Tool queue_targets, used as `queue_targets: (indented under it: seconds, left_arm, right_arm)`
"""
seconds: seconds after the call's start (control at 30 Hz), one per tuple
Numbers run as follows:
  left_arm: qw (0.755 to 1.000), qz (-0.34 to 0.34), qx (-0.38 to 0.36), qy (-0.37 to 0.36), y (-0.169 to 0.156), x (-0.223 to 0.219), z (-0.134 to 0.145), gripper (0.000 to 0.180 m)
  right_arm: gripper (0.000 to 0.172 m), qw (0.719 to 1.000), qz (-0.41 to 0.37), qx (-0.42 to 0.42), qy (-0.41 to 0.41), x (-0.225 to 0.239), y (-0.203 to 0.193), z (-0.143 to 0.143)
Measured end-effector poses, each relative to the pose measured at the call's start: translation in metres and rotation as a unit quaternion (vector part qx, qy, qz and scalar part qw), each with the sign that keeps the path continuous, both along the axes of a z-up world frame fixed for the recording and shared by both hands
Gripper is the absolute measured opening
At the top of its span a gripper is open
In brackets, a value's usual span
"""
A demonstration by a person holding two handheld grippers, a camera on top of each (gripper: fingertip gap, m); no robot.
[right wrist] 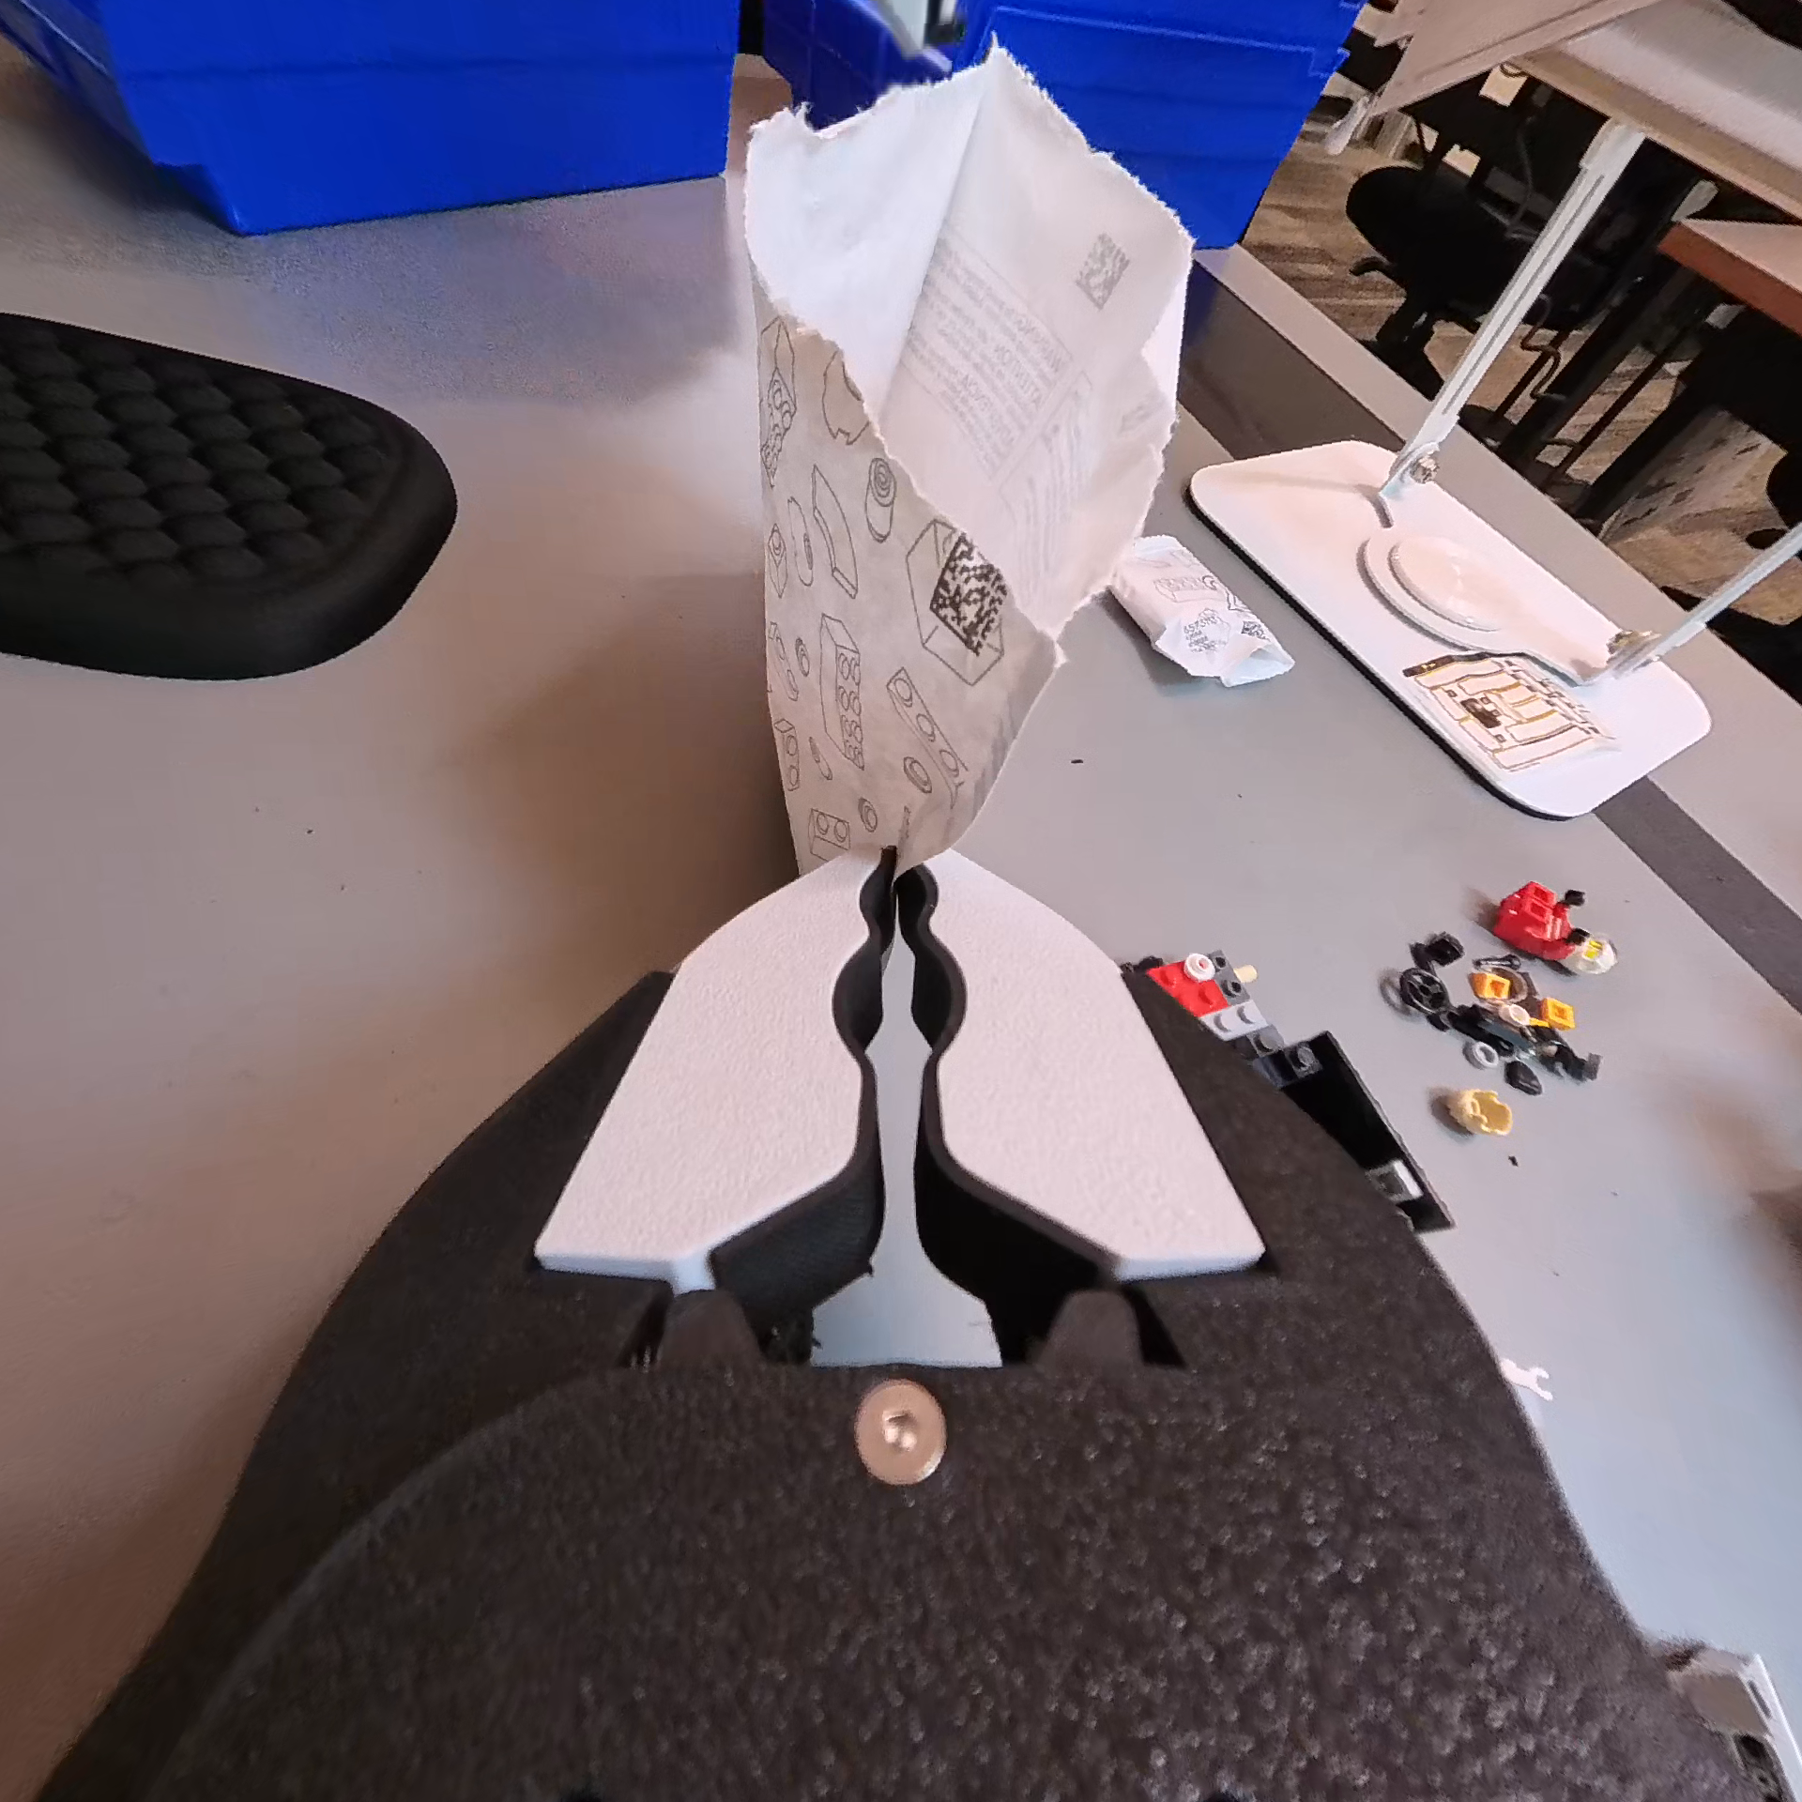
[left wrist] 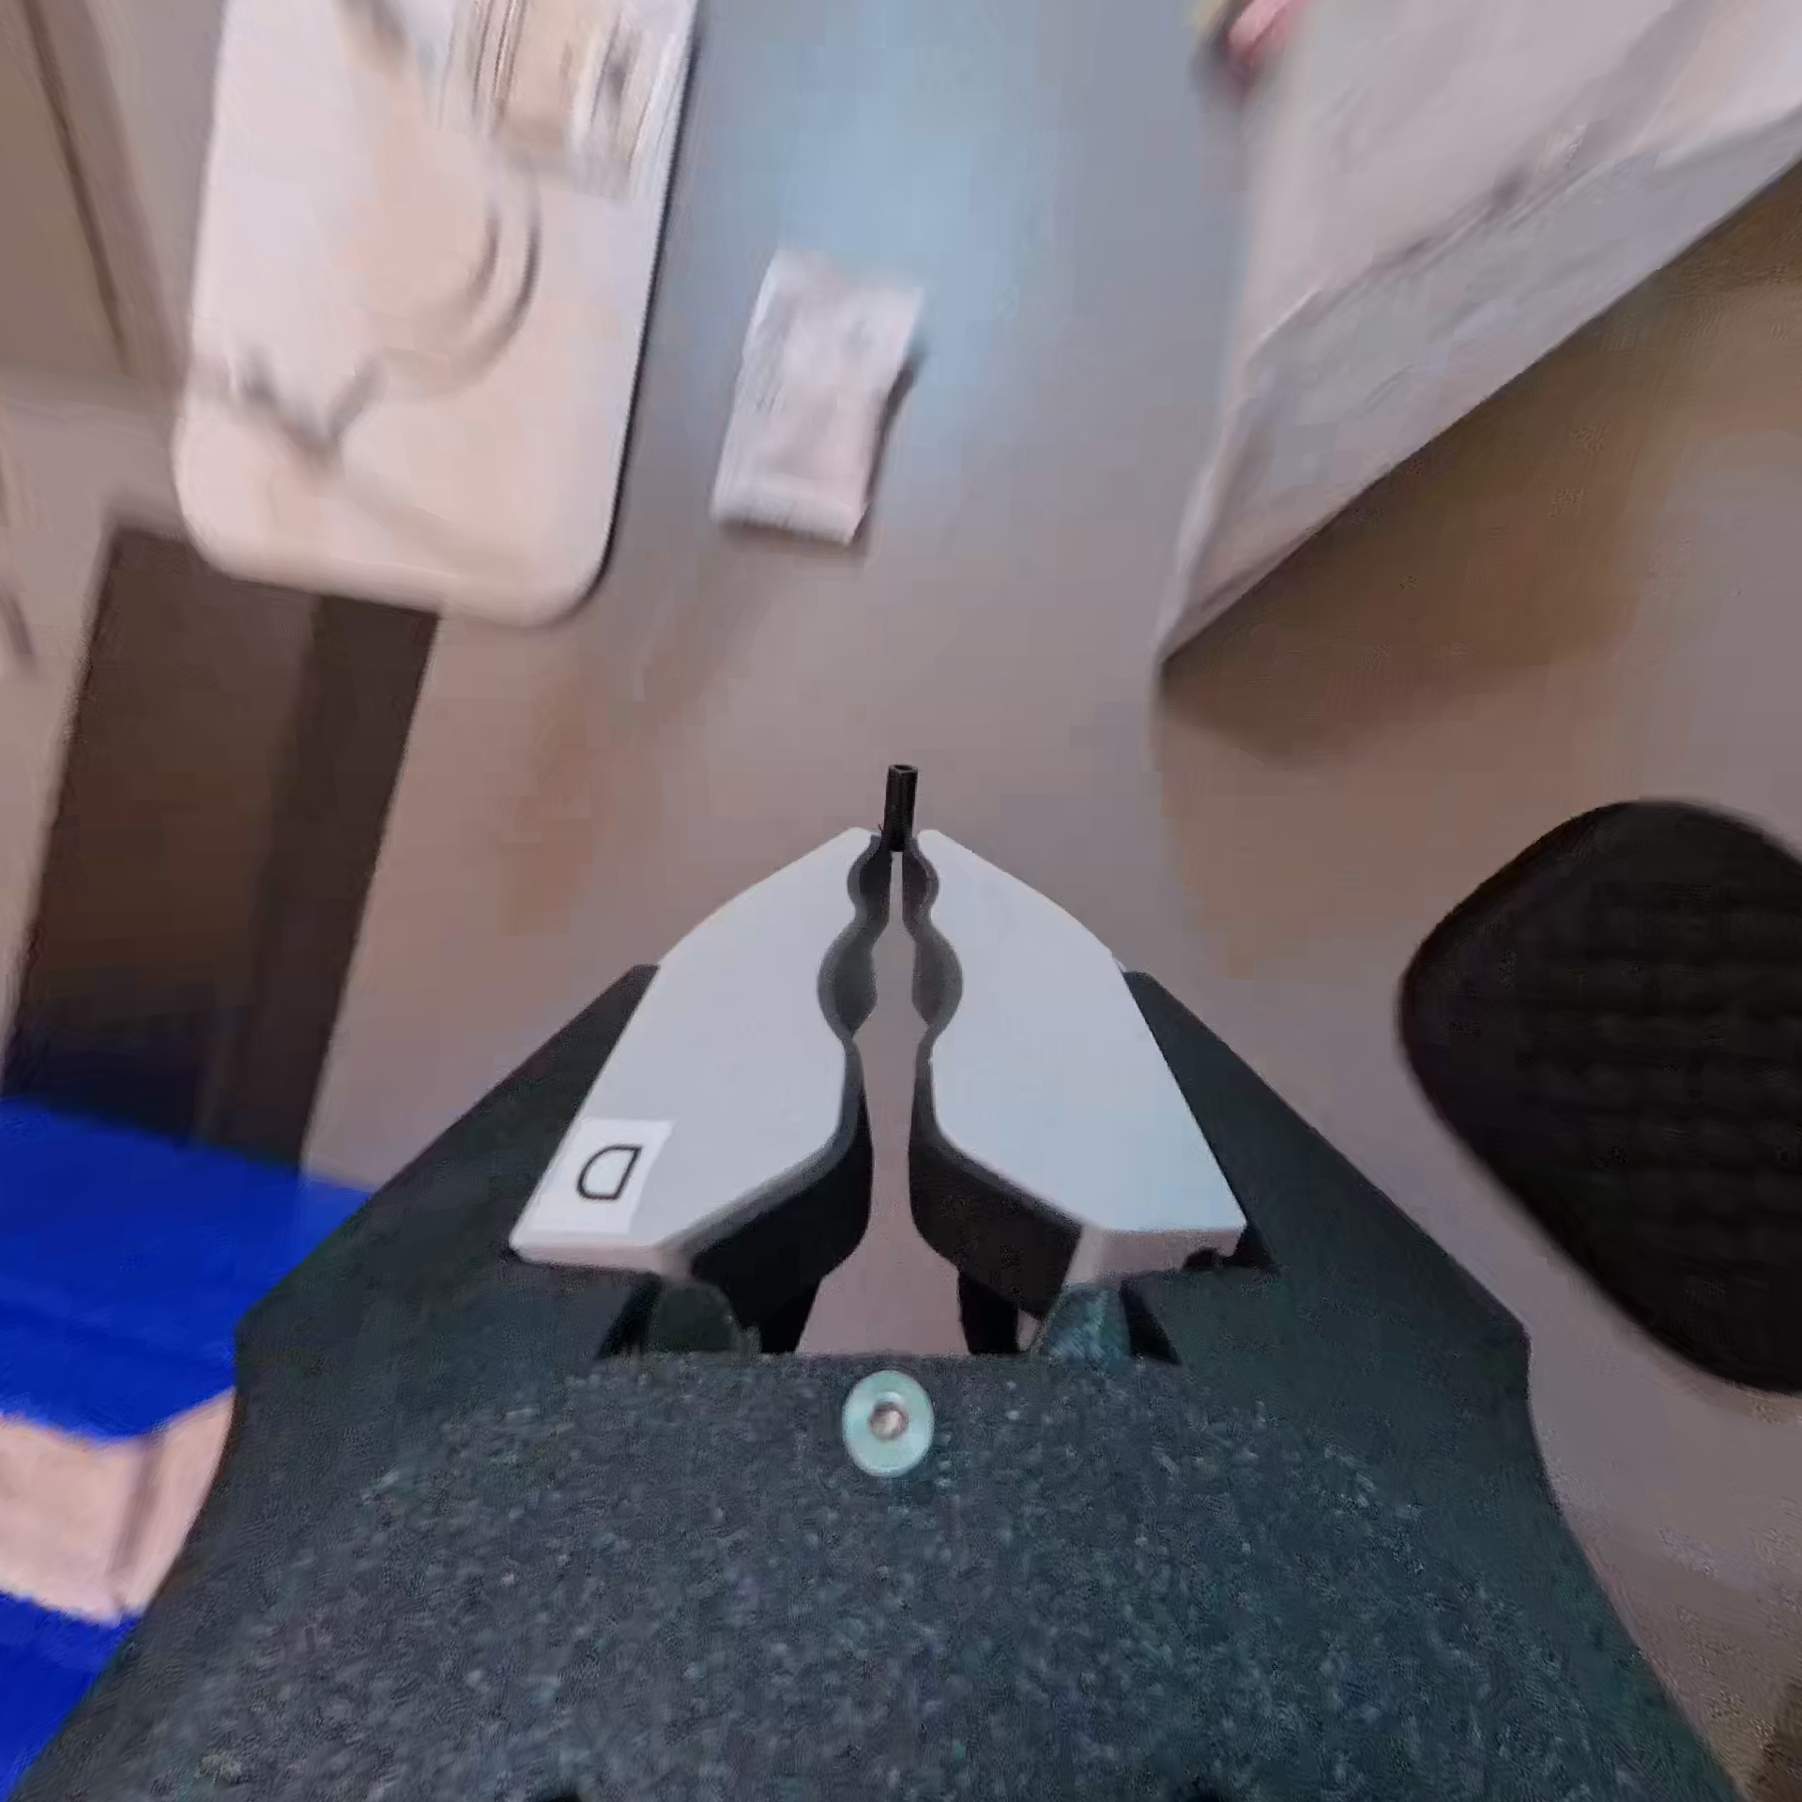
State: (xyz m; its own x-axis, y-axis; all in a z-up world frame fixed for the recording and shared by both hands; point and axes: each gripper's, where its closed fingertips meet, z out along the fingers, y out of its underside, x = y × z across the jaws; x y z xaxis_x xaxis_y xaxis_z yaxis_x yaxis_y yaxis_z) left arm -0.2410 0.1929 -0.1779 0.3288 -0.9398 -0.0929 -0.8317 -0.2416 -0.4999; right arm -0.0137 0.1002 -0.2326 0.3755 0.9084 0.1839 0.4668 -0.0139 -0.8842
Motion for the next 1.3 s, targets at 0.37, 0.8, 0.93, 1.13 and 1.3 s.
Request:
queue_targets:
  seconds: [0.37, 0.8, 0.93, 1.13, 1.3]
  left_arm:
    - [0.987, -0.146, 0.06, 0.017, -0.053, 0.148, 0.02, 0.018]
    - [0.98, -0.043, 0.103, -0.163, -0.065, 0.111, 0.03, 0.051]
    - [0.98, -0.034, 0.104, -0.165, -0.084, 0.106, -0.009, 0.073]
    - [0.978, -0.081, 0.077, -0.175, -0.096, 0.13, -0.06, 0.063]
    - [0.972, -0.123, 0.054, -0.192, -0.109, 0.132, -0.066, 0.0]
  right_arm:
    - [0.0, 1.0, 0.011, 0.018, -0.006, -0.001, -0.006, 0.002]
    - [0.0, 0.997, 0.061, 0.029, -0.03, 0.007, -0.013, -0.003]
    - [0.0, 0.987, 0.137, 0.074, -0.048, 0.019, -0.028, -0.004]
    - [0.0, 0.978, 0.178, 0.101, -0.044, 0.03, -0.038, -0.002]
    - [0.0, 0.985, 0.148, 0.08, -0.043, 0.036, -0.025, -0.005]
